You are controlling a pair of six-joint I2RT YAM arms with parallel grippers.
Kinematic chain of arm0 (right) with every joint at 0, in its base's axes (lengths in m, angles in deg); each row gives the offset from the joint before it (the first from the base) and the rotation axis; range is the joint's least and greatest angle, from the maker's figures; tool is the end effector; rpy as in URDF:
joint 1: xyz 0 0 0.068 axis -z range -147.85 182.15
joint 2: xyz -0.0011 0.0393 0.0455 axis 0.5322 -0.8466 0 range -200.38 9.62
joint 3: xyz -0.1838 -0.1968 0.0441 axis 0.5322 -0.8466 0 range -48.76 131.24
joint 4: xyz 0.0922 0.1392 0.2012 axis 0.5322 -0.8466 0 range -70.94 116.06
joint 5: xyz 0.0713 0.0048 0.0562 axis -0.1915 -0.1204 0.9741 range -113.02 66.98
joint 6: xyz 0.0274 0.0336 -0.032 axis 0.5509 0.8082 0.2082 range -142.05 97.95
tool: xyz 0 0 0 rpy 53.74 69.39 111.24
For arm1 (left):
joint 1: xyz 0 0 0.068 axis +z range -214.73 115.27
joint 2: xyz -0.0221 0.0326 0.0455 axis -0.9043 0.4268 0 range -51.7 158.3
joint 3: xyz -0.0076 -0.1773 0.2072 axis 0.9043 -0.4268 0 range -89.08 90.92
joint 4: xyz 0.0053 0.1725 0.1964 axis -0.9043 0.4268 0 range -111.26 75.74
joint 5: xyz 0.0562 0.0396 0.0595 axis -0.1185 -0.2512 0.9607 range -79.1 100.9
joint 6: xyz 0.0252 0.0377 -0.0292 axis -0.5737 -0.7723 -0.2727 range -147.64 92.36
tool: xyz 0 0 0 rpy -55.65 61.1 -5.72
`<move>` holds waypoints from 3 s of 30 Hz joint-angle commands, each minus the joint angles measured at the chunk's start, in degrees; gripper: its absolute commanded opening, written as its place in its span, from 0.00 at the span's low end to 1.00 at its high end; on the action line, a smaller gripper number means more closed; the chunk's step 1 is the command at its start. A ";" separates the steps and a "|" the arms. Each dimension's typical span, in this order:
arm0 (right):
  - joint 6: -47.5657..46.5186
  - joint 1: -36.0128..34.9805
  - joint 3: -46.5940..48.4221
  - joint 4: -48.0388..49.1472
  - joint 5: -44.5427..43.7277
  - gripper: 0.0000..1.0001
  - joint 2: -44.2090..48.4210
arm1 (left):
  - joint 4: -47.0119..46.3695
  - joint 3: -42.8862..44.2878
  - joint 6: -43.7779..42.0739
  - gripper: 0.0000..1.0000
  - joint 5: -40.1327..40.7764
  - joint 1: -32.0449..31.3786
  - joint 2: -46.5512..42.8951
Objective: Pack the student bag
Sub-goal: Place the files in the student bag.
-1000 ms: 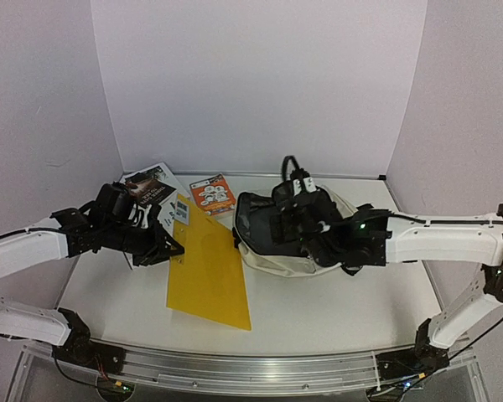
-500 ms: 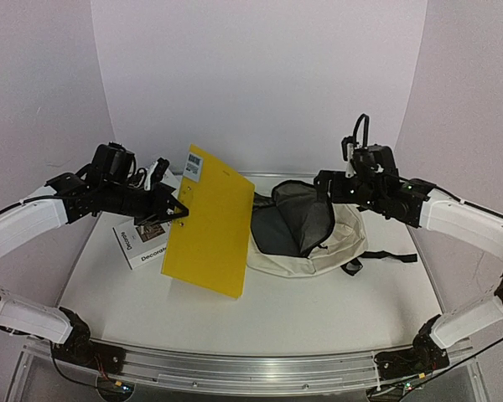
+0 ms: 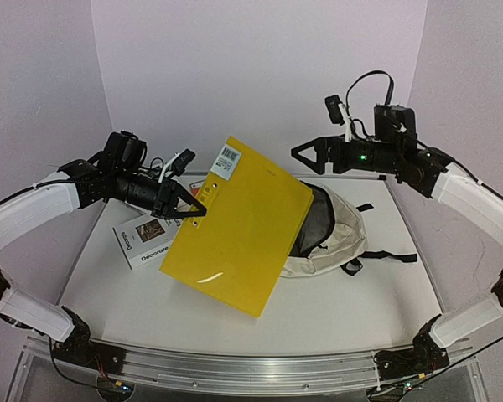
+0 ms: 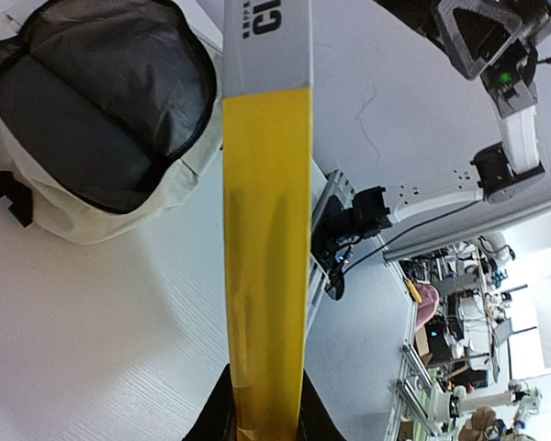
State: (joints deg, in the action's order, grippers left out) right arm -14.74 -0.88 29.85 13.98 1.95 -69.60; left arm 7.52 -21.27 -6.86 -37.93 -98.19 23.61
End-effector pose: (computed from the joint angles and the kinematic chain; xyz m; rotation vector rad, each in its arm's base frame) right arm 0.2600 0.1869 0.4070 -0.7241 1.7145 0.8863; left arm 0.2209 -0.1780 0.3387 0.7706 2.2014 -1.4433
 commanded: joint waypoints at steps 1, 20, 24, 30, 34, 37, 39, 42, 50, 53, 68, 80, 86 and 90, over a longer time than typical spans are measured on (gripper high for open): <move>-4.85 -0.08 8.38 -9.00 11.47 0.98 -7.11 | 1.43 6.21 -5.54 0.07 -10.90 -0.03 3.18; -13.14 0.18 15.92 -24.45 33.42 0.30 -19.15 | 8.06 10.12 -13.44 0.17 -7.66 0.05 7.94; -13.20 1.19 16.05 -24.11 35.64 0.01 -18.82 | 3.30 7.41 -11.08 0.36 -1.62 0.35 5.62; -6.90 4.68 14.84 -18.39 34.24 0.00 -16.56 | -7.07 1.09 -1.49 0.91 10.33 6.45 1.76; 5.37 7.16 9.42 -6.18 31.26 0.00 -12.16 | -16.10 -3.55 3.96 0.97 10.47 11.24 -0.78; 13.62 8.08 5.02 5.55 28.34 0.00 -7.28 | -21.37 -5.43 7.92 0.99 8.41 13.61 -1.53; 19.65 8.28 1.81 12.57 27.59 0.00 -3.87 | -23.36 -5.95 10.02 0.99 7.12 14.89 -1.33; 25.03 8.28 -2.20 19.55 23.94 0.00 1.10 | -26.18 -6.56 11.51 0.99 4.07 15.02 -1.79; 37.66 8.27 -3.89 32.82 26.36 0.00 3.71 | -37.00 -7.83 15.40 1.00 -14.48 14.17 -0.34; 38.61 8.29 -3.58 33.36 27.47 0.00 3.00 | -38.22 -7.26 15.56 1.00 -16.65 12.87 -1.02; 40.94 8.25 -5.57 36.33 28.65 0.00 1.36 | -53.53 -8.22 23.07 0.69 -13.80 8.67 -0.88; 40.03 8.30 -7.18 36.20 27.36 0.01 1.03 | -57.53 -9.87 26.17 0.16 -10.94 8.67 0.10; 38.99 8.36 -8.77 35.72 23.76 0.27 -0.73 | -56.29 -10.70 25.92 0.00 -9.52 8.67 -0.36; 38.34 8.56 -9.96 35.42 21.69 0.43 -2.07 | -52.91 -10.73 24.67 0.00 -7.26 8.71 -1.46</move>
State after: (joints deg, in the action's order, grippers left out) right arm 24.43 7.75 20.67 46.60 26.28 -70.30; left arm -46.36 -31.87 18.95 -48.56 -89.55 23.63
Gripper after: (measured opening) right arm 0.361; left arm 0.019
